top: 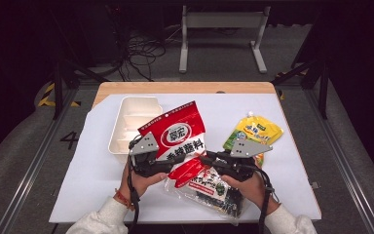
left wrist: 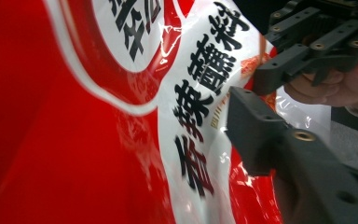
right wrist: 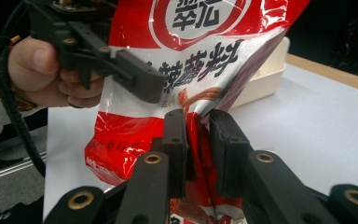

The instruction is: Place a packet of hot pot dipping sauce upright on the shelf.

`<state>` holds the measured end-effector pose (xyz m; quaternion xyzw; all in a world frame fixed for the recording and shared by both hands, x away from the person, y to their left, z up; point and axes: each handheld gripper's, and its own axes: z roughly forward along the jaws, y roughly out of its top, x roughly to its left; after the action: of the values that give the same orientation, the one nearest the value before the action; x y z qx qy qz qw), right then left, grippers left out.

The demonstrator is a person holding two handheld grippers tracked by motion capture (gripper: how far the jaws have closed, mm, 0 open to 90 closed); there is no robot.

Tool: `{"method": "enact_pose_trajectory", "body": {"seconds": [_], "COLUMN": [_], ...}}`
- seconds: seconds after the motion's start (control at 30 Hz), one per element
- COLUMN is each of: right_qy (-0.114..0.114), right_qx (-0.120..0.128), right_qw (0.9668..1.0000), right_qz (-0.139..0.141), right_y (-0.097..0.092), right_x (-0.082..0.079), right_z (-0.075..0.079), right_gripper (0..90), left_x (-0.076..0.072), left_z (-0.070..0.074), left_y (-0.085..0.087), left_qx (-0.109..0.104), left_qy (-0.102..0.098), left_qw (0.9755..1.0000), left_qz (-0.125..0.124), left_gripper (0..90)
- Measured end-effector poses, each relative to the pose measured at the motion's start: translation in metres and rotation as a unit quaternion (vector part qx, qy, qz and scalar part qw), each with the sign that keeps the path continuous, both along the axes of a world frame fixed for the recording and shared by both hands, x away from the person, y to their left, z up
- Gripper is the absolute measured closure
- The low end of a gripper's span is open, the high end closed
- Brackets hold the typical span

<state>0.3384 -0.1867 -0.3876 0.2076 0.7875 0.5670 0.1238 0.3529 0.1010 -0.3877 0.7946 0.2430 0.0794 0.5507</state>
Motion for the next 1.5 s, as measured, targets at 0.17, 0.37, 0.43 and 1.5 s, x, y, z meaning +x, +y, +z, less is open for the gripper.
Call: {"method": "enact_pose_trajectory", "body": {"seconds": [0.17,0.37,0.43,1.5], "right_qy": [-0.003,-0.001,0.007,0.041], "right_qx": [-0.016,-0.024,-0.022,-0.079], "right_qw": [0.9999,0.9997,0.9997,0.9846], "right_qz": [-0.004,-0.01,-0.005,-0.15], "right_y": [0.005,0.008,0.008,-0.108], "right_x": [-0.002,-0.003,-0.003,-0.057], "right_z": [-0.002,-0.003,-0.001,-0.009], "right_gripper": [76.0,72.4,63.9,29.0], "left_x": [0.001,0.001,-0.001,0.047], "left_z": [0.001,0.004,0.005,0.073], "left_y": [0.003,0.007,0.007,0.097], "left_qx": [0.004,-0.003,0.002,0.045], "left_qy": [-0.009,-0.021,-0.028,-0.11], "left_qw": [0.9999,0.9997,0.9995,0.9909], "left_qz": [-0.001,-0.012,-0.012,0.064], "left_gripper": [77.4,88.9,89.1,89.2]}}
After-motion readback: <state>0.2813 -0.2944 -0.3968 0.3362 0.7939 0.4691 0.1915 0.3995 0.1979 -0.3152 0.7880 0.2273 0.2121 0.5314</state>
